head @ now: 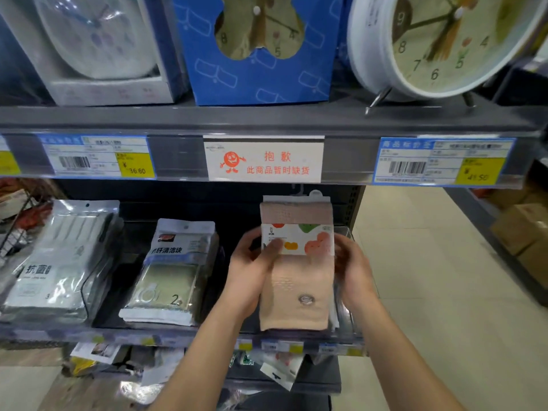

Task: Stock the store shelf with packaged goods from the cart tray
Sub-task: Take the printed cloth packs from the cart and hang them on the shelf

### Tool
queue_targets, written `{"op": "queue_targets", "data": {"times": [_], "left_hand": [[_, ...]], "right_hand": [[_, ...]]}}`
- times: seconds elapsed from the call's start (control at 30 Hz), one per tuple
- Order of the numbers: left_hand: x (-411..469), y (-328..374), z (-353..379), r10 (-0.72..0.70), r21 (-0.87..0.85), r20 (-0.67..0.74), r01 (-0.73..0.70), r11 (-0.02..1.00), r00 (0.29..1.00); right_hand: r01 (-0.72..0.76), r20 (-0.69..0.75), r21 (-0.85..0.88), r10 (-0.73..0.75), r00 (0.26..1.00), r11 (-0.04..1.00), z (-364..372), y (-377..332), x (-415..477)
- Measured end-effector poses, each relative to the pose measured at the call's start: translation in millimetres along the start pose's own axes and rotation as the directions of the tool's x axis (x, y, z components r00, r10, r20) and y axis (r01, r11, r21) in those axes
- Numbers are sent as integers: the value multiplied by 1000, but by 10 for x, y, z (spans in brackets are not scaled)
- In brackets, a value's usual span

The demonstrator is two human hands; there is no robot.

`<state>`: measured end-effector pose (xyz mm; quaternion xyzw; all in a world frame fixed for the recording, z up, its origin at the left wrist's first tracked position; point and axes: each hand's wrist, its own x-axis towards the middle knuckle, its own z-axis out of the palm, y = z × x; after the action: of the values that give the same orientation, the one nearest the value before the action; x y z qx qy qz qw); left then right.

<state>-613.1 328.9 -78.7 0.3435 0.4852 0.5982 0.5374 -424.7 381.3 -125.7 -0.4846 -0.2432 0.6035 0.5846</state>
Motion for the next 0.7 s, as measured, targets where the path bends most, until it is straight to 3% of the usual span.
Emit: {"op": "queue_targets", "data": {"times": [0.07, 0.2, 0.33, 0.47, 0.6, 0.7], "left_hand": [[68, -78, 92, -8, 14, -8, 8, 1000, 1000], [219, -205, 227, -62, 23, -26, 63, 998, 998], [274, -264, 210, -104, -12, 0, 104, 994, 995], [370, -423, 244, -71, 141, -91, 83, 986, 993], [574, -649, 385, -120, 218, -184, 159, 963, 976], [649, -724, 440, -47, 517, -245, 172, 838, 968]], "right_hand": [[-47, 85, 16, 46, 995, 999, -11, -69, -81], [103, 203, -152, -71, 977, 983, -65, -161, -186], [75, 256, -71, -54, 965, 995, -157, -199, -187], [149, 150, -231, -116, 982, 961, -99, -112, -148], [223, 47, -500, -231, 972, 837, -73, 98, 0], [236, -2, -608, -299, 954, 758, -57, 230, 83]]}}
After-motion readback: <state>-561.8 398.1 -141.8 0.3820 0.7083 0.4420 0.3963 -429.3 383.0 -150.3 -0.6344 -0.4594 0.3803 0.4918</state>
